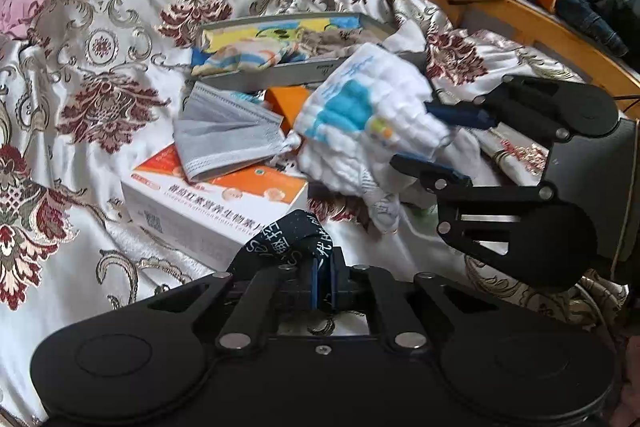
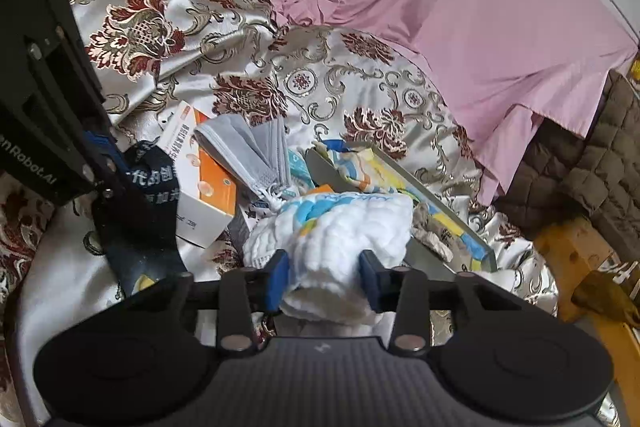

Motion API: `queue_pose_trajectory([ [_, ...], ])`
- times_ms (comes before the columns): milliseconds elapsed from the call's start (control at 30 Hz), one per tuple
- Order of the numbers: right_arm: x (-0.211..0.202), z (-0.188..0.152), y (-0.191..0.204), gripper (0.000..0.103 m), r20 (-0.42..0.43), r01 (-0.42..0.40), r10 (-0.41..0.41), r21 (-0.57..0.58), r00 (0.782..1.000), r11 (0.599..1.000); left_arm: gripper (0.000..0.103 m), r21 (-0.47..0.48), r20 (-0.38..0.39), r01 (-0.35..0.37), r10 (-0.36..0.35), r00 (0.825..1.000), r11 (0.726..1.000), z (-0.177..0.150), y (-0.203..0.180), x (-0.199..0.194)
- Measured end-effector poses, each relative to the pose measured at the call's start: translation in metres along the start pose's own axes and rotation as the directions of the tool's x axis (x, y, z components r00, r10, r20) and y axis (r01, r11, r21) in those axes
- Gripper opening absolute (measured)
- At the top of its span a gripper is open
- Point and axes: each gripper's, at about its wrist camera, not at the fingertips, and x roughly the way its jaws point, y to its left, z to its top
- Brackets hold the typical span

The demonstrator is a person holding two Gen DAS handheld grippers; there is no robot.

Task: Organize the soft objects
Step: 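Carry the black cloth and white towel with both tools over the painted tray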

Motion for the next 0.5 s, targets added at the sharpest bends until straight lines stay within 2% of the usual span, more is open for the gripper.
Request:
queue_pose_trajectory([
  [67, 0.0, 0.0, 0.004, 0.03, -0.004, 0.004, -0.004, -0.026, 1.0, 1.0, 0.005, 0.006, 0.012, 0.002, -0.002, 1.0, 1.0, 0.0, -0.001, -0.003],
  [267, -0.006, -0.003, 0.018, 0.018, 0.026, 0.022, -0.019, -0.12, 0.999, 0.992, 0.005, 0.008, 0.044, 0.005, -0.005, 0.999, 1.0, 0.001, 0.0, -0.009],
  [500, -0.026, -0.002, 0.027, 0.013, 0.075, 0.068, -0.056, -0.165, 0.996, 0.984, 0.005, -0.008, 0.116, 0.006, -0.005, 0.993, 1.0, 0.002, -0.001, -0.028],
])
